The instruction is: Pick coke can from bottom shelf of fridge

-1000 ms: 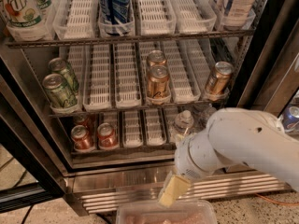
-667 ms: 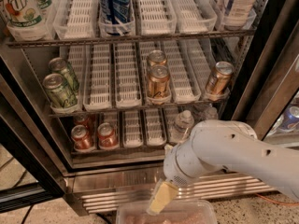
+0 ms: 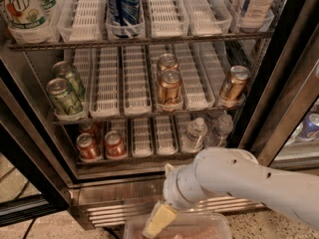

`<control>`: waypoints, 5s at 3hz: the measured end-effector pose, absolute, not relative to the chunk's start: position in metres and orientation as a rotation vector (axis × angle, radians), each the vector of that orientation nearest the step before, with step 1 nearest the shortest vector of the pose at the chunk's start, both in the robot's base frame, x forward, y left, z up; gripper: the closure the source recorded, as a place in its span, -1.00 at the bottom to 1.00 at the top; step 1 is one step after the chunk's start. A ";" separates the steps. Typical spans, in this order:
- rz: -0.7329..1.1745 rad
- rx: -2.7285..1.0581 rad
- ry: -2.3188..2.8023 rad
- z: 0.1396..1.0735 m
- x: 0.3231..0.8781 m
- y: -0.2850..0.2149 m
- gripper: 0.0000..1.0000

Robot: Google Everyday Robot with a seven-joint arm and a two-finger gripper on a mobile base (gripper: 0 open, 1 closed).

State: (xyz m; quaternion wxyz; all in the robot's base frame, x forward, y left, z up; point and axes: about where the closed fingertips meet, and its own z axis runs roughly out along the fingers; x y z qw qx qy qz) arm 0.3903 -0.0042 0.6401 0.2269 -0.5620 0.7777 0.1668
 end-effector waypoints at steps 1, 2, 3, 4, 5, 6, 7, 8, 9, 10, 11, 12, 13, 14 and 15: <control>0.495 -1.459 2.068 0.624 0.405 0.021 -1.00; 0.549 -1.357 1.983 0.615 0.421 0.048 -1.00; 0.597 -1.283 1.912 0.610 0.433 0.074 -1.00; 0.597 -1.283 1.912 0.610 0.433 0.074 -1.00; 0.587 -1.219 1.885 0.606 0.432 0.079 -1.00; 0.542 -1.181 1.822 0.593 0.431 0.094 -1.00; 0.498 -1.102 1.757 0.593 0.450 0.110 -1.00; 0.468 -0.998 1.704 0.599 0.472 0.118 -1.00; 0.450 -0.878 1.685 0.602 0.481 0.125 -1.00; 0.423 -0.765 1.682 0.601 0.483 0.132 -1.00; 0.386 -0.669 1.679 0.606 0.493 0.127 -1.00; 0.321 -0.628 1.668 0.611 0.503 0.121 -1.00; 0.249 -0.577 1.664 0.614 0.511 0.110 -1.00; 0.249 -0.577 1.664 0.614 0.511 0.110 -1.00; 0.223 -0.550 1.620 0.618 0.524 0.110 -0.96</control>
Offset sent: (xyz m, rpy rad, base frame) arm 0.0483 0.0813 -0.0343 0.3536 -0.1639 -0.0977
